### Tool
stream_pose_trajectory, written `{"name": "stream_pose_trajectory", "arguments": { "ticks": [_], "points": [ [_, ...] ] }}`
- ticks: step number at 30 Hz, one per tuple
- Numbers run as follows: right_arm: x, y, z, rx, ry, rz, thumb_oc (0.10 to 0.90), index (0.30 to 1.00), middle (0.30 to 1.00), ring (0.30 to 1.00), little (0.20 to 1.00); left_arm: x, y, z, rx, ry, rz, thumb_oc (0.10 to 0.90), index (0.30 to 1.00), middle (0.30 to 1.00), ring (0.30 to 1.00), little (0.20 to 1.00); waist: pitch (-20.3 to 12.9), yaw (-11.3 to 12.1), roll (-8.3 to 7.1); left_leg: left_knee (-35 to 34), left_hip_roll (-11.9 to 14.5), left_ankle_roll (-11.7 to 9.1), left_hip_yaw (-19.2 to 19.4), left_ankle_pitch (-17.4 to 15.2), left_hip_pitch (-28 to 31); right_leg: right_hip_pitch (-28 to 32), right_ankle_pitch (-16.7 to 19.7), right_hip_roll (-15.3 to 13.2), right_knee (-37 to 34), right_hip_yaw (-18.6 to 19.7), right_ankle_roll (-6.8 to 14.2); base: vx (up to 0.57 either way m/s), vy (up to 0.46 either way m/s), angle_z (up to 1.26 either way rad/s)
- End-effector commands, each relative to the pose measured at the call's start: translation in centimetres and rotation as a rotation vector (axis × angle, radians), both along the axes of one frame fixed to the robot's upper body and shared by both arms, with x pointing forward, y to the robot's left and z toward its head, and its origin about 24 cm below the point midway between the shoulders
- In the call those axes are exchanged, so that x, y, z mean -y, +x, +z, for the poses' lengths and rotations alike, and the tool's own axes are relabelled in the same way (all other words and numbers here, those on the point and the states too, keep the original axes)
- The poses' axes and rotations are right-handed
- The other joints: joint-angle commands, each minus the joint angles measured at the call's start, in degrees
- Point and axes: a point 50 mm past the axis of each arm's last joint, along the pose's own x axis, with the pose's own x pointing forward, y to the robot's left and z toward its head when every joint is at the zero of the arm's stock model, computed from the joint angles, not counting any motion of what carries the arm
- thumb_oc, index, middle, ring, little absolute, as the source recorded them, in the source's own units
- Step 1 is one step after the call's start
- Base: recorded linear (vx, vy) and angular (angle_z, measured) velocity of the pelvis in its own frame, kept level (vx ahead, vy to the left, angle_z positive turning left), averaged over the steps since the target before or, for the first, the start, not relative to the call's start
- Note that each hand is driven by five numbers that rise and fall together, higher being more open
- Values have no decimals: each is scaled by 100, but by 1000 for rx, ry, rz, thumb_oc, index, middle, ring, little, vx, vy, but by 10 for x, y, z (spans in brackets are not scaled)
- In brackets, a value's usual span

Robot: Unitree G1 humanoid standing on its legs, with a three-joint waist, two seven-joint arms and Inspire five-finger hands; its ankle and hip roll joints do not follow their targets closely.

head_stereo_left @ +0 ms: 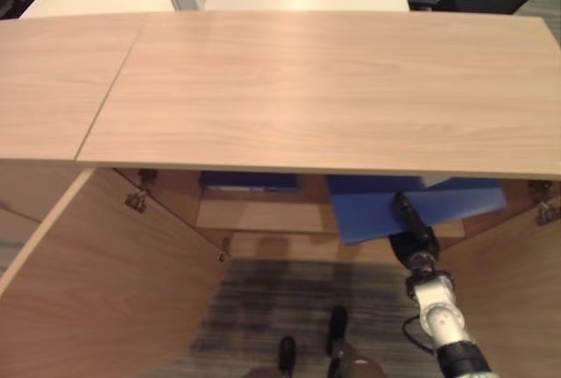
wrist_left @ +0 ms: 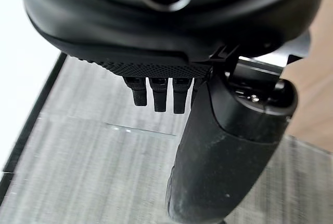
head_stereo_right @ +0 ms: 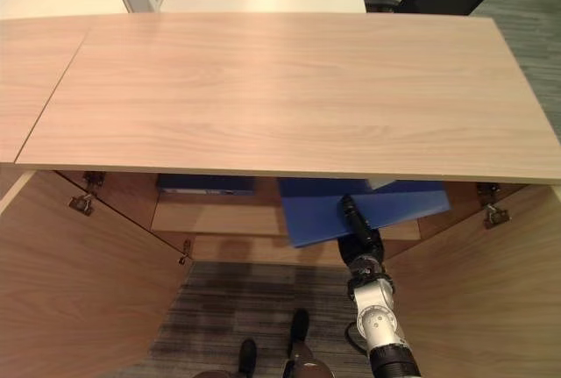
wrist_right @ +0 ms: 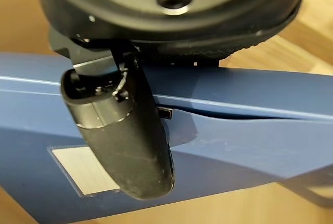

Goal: Put the empty folder in the office cabinet

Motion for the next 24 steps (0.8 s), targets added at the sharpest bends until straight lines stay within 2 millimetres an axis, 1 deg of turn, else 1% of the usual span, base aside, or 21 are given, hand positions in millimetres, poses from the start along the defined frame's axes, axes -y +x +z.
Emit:
{"name": "stream_pose_trajectory", "arguments": {
  "ticks": [1,3,5,6,7,8,9,10,11,13,14,15,18,19,20,21,22,23,24],
  "points": [
    [1,21,51,281,100,-116,400,300,300,300,300,-21,-26,6,-105,89,27,800,900,900,900,900,184,34,-96,-64,427,-241,22,-145,149,332,-656,-220,231,143,471,0,-24,9],
    [7,23,54,312,191,-216,400,300,300,300,300,-21,-23,6,-103,100,13,800,900,900,900,900,289,17,-50,-64,419,-244,-29,-113,41,230,-679,-218,281,139,457,-14,-26,8],
    [9,23,54,311,214,-244,400,300,300,300,300,-21,-21,6,-102,101,6,800,900,900,900,900,318,16,-31,-64,415,-244,-32,-101,1,192,-682,-217,296,140,454,-13,-13,8],
    [5,29,58,319,275,-273,400,300,300,300,300,-4,-15,1,-84,70,-21,800,900,900,900,900,409,7,11,-64,428,-254,-35,-108,-45,133,-699,-197,315,160,446,-20,-6,9],
    [6,29,59,321,275,-273,400,300,300,300,300,-4,-14,1,-83,70,-22,800,900,900,900,900,407,7,5,-64,417,-251,-37,-85,-68,114,-677,-208,309,160,445,-31,-16,3],
    [4,36,60,305,318,-282,400,300,300,300,300,5,-12,-2,-73,60,-4,800,900,900,900,900,478,18,28,-64,429,-260,-35,-86,-136,47,-683,-193,312,167,441,-45,-10,1],
    [5,42,64,308,298,-269,400,300,300,300,300,6,-9,-2,-66,60,-4,800,900,900,900,900,499,20,20,-64,413,-262,-35,-46,-202,-12,-650,-200,297,172,436,-33,-12,-2],
    [5,42,64,308,298,-269,400,300,300,300,300,6,-9,-2,-66,60,-4,800,900,900,900,900,499,20,20,-64,413,-262,-35,-46,-202,-12,-650,-200,297,172,436,-37,-9,0],
    [4,50,74,327,287,-252,400,300,300,300,300,7,-5,-2,-58,58,-22,800,900,900,900,900,528,35,24,-64,412,-266,-38,-31,-261,-59,-638,-196,287,184,433,0,0,0],
    [3,69,102,397,297,-232,400,300,300,300,300,5,1,-1,-38,66,-58,800,900,900,900,900,584,110,53,-64,409,-265,-41,-9,-362,-153,-617,-175,254,223,427,-19,-30,7],
    [4,69,103,400,297,-233,400,300,300,300,300,5,2,-1,-35,66,-58,800,900,900,900,900,593,117,54,-64,410,-266,-39,-8,-370,-164,-614,-174,255,226,426,0,0,0],
    [9,81,124,451,316,-251,400,300,300,300,300,4,6,0,-20,71,-80,800,900,900,900,900,624,182,84,-64,408,-259,-44,-4,-428,-217,-617,-171,264,237,424,2,-21,-5],
    [17,97,165,537,317,-265,400,300,300,300,300,-1,14,2,8,85,-109,800,900,900,900,900,744,301,175,-64,394,-253,-49,29,-546,-344,-634,-176,324,261,420,-7,-13,-1],
    [31,97,180,572,297,-286,400,300,300,300,300,-6,16,4,33,78,-120,800,900,900,900,900,807,394,258,-64,380,-243,-68,46,-593,-394,-646,-190,371,261,420,-13,-8,3],
    [31,97,180,573,297,-287,400,300,300,300,300,-6,16,4,33,78,-121,800,900,900,900,900,803,396,256,-64,377,-242,-68,51,-602,-403,-642,-193,370,262,421,-21,-5,9],
    [42,98,191,581,222,-284,400,300,300,300,300,-14,14,7,50,92,-126,800,900,900,900,900,893,467,351,-64,366,-240,-66,78,-649,-463,-646,-216,421,239,423,-14,20,11],
    [38,102,214,612,121,-246,400,300,300,300,300,-17,23,10,87,94,-199,800,900,900,900,900,1008,477,428,-64,373,-249,-45,93,-723,-560,-682,-205,479,257,412,-23,22,10],
    [37,103,229,643,129,-245,400,300,300,300,300,-13,29,10,109,72,-227,800,900,900,900,900,1070,499,484,-64,372,-249,-32,118,-800,-663,-696,-199,527,260,407,-21,32,3],
    [36,104,238,656,120,-242,400,300,300,300,300,-12,32,11,124,63,-242,800,900,900,900,900,1127,512,512,-62,371,-249,-15,142,-874,-740,-698,-207,566,249,403,0,0,0]
  ]
}}
